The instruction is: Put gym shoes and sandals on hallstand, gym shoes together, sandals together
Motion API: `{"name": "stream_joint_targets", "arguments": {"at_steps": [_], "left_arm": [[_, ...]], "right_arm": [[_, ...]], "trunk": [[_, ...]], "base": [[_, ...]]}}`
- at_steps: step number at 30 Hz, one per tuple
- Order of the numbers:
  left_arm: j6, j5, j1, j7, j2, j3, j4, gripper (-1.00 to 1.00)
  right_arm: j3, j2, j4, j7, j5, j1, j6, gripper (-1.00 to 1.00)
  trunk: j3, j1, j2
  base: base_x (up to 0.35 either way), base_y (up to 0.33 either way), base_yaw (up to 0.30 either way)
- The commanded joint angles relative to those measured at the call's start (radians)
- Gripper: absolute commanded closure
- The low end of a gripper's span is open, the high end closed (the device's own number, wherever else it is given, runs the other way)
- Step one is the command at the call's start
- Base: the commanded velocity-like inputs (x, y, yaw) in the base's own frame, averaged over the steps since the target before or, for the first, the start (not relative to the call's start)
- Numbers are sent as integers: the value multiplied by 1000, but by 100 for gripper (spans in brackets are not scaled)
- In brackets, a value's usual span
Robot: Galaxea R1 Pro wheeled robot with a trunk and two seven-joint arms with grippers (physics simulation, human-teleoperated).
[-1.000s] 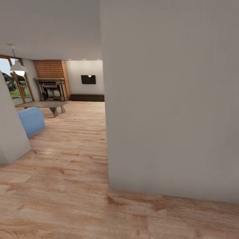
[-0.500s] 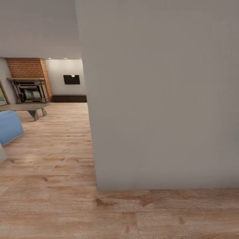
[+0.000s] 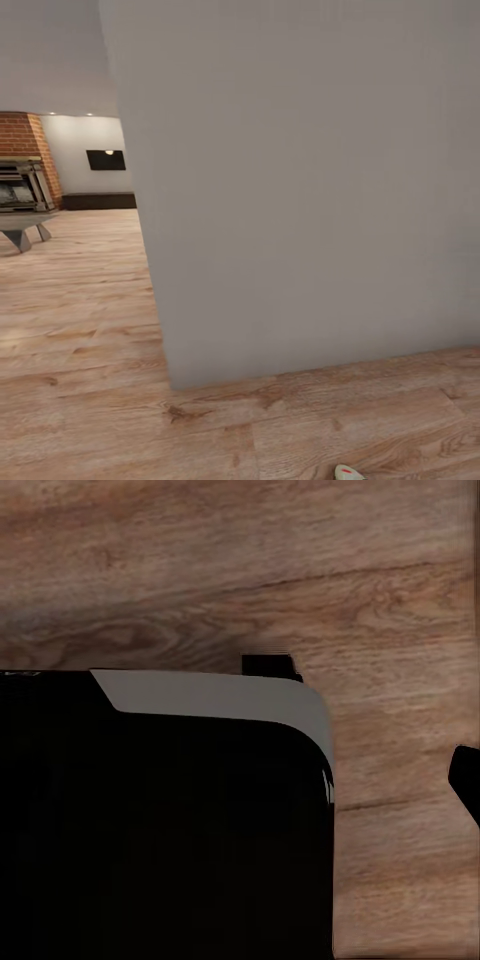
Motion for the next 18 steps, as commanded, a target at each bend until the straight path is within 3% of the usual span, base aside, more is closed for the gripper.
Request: {"name": "stream_joint_targets", "arguments": {"at_steps": [1,18], "left_arm": [[-2,0,1,0,0,0,-1,-100],[-2,0,1,0,0,0,-1,-100]], "right_arm": [[-1,0,-1,1,0,0,-1,-100],[-1,0,-1,1,0,0,-1,-100]], "trunk": [[-1,0,0],[-1,0,0]], "base": [[0,0,-290],[0,0,-290]]}}
